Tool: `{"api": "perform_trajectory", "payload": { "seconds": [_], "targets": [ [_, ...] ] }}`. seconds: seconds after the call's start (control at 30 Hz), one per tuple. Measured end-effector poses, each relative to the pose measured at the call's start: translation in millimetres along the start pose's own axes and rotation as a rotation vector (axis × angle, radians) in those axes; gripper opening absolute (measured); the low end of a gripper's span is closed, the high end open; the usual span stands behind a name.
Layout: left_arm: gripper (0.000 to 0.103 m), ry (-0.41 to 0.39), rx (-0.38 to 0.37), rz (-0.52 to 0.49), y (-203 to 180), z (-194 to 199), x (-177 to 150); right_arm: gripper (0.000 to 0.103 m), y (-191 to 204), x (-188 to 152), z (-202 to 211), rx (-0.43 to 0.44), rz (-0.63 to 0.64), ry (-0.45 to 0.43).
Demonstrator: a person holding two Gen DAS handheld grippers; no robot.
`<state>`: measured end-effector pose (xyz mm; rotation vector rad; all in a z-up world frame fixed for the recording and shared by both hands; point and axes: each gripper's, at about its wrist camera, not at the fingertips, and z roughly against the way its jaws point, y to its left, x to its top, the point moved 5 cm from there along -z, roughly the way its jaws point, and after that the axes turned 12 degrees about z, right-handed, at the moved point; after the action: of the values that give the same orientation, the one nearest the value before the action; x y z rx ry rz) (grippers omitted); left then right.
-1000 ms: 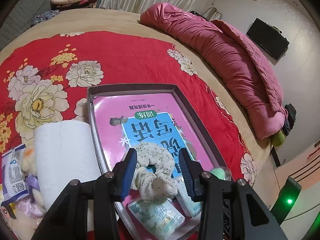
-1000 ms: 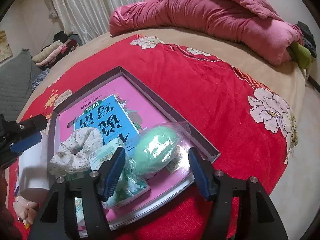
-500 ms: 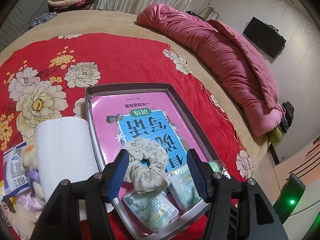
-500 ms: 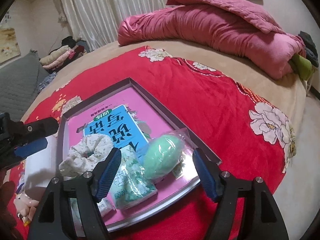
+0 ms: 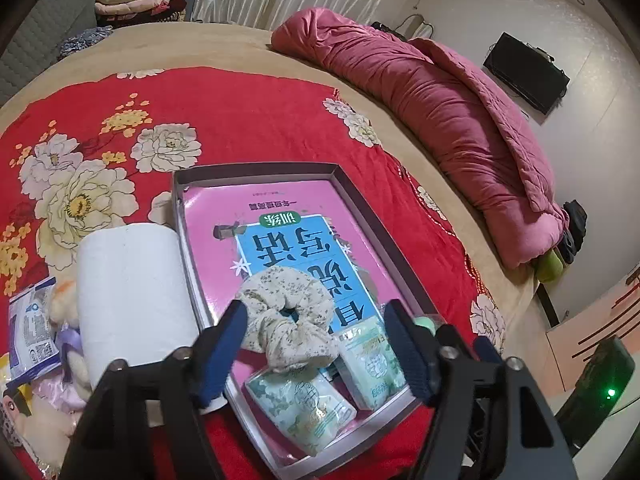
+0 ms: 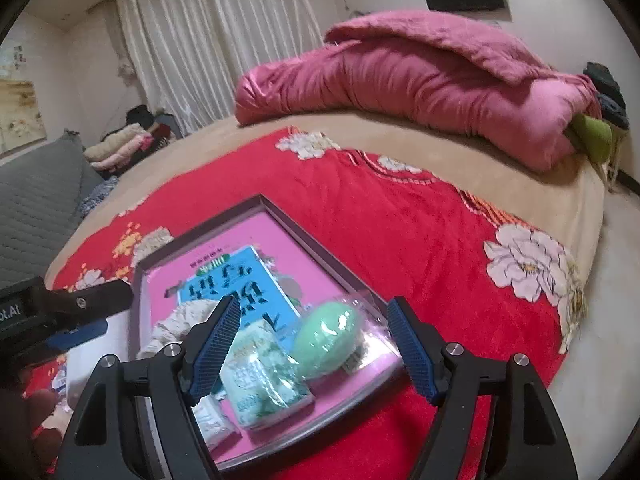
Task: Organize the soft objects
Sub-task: 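Open both grippers to drop the scrunchie and sponge into the tray, then move both tools over to the pile of items beside the tray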
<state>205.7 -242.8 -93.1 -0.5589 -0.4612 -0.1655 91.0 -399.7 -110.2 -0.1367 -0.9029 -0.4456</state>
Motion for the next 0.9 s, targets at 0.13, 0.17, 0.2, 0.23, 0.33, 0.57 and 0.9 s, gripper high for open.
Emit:
{"api": "perform_trajectory", "payload": {
  "seconds": [0.13,0.17,0.2,0.23,0.33,0.57,0.9],
  "targets": [
    [0.072,-0.008,0.016,0.01,5,5,0,0.077,8,2,2,0.015,0.036,-0.013],
    [0.072,-0.015,0.02,0.014,7,9,0,0.077,9,3,3,0.016,0.039,-0.017],
    [0.072,-0.021,0.026,0.014,9,12,0,0.077,9,4,4,0.019,0.04,-0.023],
    [0.072,-0.032,0.031,0.014,11,16,0,0.077,9,4,5,0.022,0.04,-0.028],
    [0.072,-0.079,0.045,0.02,20,35,3,0.078,10,5,7,0.024,0.041,-0.041],
    [0.072,-0.152,0.069,0.077,56,76,13,0.078,16,7,12,0.019,0.07,-0.063],
    [0.072,-0.291,0.165,0.281,155,145,29,0.078,36,11,27,0.012,0.163,-0.13]
  ]
}}
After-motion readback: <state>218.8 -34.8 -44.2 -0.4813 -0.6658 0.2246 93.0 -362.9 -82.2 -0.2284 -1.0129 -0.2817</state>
